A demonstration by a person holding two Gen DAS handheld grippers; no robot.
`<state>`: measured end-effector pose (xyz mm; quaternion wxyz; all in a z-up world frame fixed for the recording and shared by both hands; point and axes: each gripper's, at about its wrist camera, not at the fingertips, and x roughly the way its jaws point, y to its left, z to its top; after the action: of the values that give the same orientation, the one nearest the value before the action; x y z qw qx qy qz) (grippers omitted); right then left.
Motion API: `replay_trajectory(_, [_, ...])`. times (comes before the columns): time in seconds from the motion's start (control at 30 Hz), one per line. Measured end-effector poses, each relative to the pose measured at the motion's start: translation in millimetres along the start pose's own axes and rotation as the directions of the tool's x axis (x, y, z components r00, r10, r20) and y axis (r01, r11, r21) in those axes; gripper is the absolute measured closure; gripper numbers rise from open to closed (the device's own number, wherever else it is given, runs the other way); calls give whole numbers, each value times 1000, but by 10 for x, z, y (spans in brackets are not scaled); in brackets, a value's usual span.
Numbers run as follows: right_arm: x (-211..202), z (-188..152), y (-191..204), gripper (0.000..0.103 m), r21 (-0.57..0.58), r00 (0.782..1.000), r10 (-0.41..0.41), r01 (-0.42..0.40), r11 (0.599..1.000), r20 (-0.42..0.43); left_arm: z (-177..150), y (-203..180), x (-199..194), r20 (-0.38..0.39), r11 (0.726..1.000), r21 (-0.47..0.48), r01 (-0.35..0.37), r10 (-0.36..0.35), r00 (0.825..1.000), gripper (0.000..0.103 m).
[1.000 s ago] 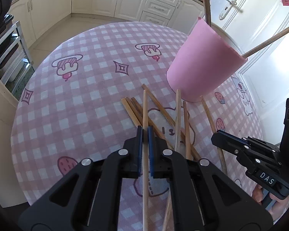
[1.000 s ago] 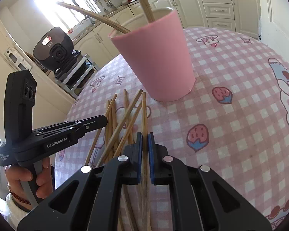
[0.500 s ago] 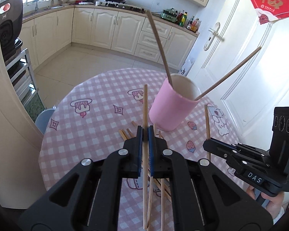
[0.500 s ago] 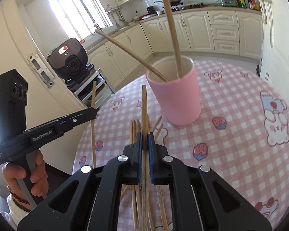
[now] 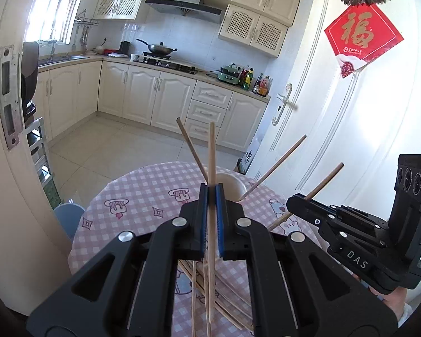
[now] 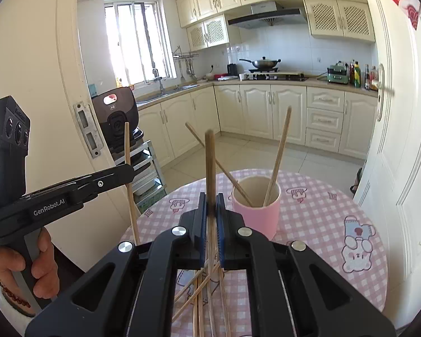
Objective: Organize utensils
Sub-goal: 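Lift both held chopsticks upright and carry them over the pink cup, then drop the chopsticks into the pink cup by opening both tools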
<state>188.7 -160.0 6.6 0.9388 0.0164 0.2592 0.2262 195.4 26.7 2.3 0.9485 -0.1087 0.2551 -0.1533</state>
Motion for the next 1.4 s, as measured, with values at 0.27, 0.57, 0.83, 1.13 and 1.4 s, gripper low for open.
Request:
replay_trajectory(0.27, [-82,109,9,98,-21,1000,-17,17,1000,25,95,-134,29,46,1000,19,-14,13,999,97])
replay_trajectory(0.57, [-169,440,30,98,-63,995,-28,34,997,96,370,-314,202,106,998,55,-12,6,994,97])
replay_trajectory(0.83, [-97,742,-76,98,-71,984,-58,70,995,168,683,-433,409,251,998,60,-26,10,968,97])
replay_trajectory(1.13, [38,833,-201,98,-78,974,-90,108,991,209,784,-454,737,340,996,54,-73,50,939,97])
replay_trajectory(1.4, [172,763,-238,98,-87,979,-91,108,990,182,649,-419,1111,261,996,54,-77,60,963,97])
